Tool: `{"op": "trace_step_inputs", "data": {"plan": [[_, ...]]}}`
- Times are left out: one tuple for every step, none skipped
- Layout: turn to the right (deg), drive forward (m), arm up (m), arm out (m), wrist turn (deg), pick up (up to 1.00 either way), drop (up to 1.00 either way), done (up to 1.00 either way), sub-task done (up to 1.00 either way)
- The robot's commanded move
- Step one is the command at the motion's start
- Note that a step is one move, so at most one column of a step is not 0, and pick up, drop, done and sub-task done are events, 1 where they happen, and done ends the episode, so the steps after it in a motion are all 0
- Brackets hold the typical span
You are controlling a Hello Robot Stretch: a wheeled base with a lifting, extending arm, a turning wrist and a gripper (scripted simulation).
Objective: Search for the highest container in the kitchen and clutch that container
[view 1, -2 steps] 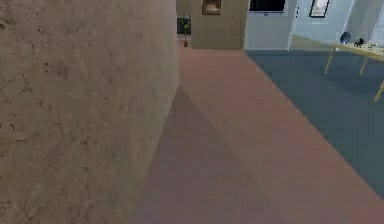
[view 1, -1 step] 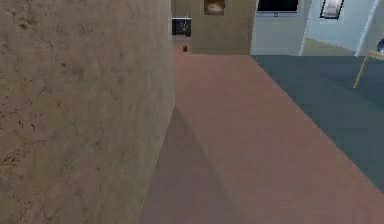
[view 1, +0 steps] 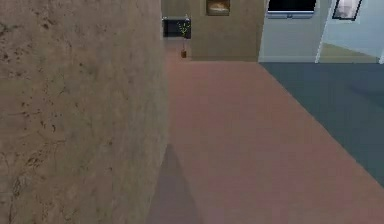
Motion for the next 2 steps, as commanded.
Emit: {"op": "trace_step_inputs", "data": {"plan": [[3.0, 0.00, 0.00, 0.00, 0.0, 0.00, 0.00, 0.00, 0.00], [45.0, 0.00, 0.00, 0.00, 0.0, 0.00, 0.00, 0.00, 0.00]]}}
